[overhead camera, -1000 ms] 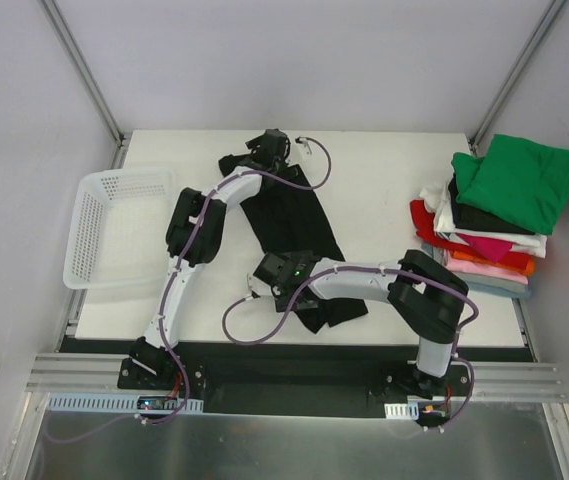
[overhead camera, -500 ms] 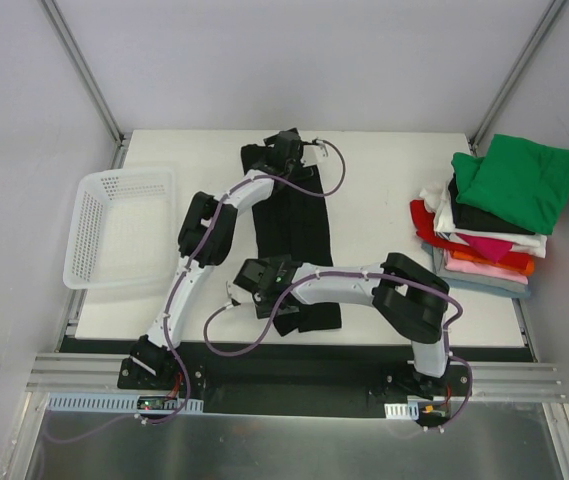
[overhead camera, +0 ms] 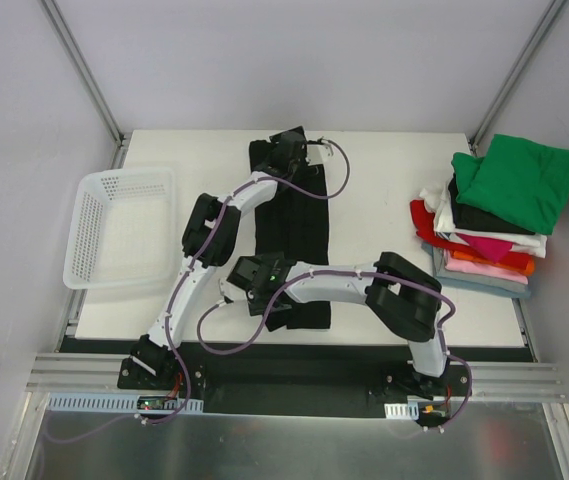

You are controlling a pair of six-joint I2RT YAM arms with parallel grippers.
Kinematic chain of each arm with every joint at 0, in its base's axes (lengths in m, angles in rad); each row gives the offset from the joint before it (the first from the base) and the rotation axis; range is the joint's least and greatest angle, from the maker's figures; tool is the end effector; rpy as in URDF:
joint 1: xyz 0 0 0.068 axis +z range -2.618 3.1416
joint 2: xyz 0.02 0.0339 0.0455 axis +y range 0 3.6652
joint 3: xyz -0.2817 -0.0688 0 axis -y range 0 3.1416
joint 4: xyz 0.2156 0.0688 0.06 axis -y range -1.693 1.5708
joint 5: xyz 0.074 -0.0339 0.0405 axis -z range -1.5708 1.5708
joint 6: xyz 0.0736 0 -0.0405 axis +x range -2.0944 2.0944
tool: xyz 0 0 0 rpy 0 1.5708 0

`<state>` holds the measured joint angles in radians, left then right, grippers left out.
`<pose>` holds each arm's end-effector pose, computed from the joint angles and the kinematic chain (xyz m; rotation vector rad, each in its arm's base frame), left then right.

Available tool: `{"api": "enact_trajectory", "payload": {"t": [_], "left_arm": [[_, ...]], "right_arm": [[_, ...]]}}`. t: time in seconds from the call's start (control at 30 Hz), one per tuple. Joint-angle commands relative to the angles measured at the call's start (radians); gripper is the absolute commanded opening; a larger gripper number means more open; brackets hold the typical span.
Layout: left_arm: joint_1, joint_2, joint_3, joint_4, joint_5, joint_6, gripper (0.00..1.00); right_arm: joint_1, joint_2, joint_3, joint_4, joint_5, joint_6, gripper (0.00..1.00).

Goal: Fold and stack the t-shirts
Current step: Fold the tshirt

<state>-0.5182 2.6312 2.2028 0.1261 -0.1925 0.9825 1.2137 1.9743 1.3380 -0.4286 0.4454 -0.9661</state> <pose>0.5512 -0.2981 0.1726 1.1924 1.4762 0.4982 0.1722 0.3709 0.1699 -2.1887 1.3101 -0.4910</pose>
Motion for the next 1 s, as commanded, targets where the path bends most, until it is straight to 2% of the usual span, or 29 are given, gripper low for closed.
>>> {"api": "enact_trajectory", "payload": {"t": [0.0, 0.2, 0.4, 0.67, 0.77, 0.8, 0.83, 0.9, 0.97], "left_arm": [[-0.014, -0.031, 0.031, 0.070, -0.025, -0.021, 0.99], [-0.023, -0.175, -0.066, 0.069, -0.074, -0.038, 0.99], [-0.026, -0.419, -0.250, 0.075, -0.100, -0.039, 0.99], [-0.017, -0.640, -0.469, 0.055, -0.130, -0.034, 0.99], [-0.016, -0.743, -0.621, 0.018, -0.128, -0.062, 0.99], [-0.016, -0.801, -0.670, 0.012, -0.128, -0.070, 0.99], [-0.017, -0.827, -0.763, 0.001, -0.133, -0.077, 0.99], [-0.017, -0.902, -0.898, -0.005, -0.142, -0.097, 0.99], [-0.017, -0.953, -0.984, -0.005, -0.147, -0.116, 0.99]], "right_arm": [[0.024, -0.002, 0.024, 0.030, 0.044, -0.006, 0.96], [0.050, -0.054, 0.015, 0.041, 0.116, -0.011, 0.96], [0.070, -0.120, -0.019, 0.063, 0.196, -0.014, 0.96], [0.066, -0.302, -0.048, 0.074, 0.251, -0.040, 0.96], [0.040, -0.385, -0.043, -0.033, 0.161, 0.024, 0.96], [0.012, -0.396, -0.030, -0.083, 0.056, 0.050, 0.96], [-0.005, -0.402, 0.018, -0.214, -0.014, 0.082, 0.96], [-0.051, -0.426, 0.038, -0.301, -0.151, 0.151, 0.96], [-0.066, -0.462, -0.003, -0.349, -0.198, 0.159, 0.96]]}}
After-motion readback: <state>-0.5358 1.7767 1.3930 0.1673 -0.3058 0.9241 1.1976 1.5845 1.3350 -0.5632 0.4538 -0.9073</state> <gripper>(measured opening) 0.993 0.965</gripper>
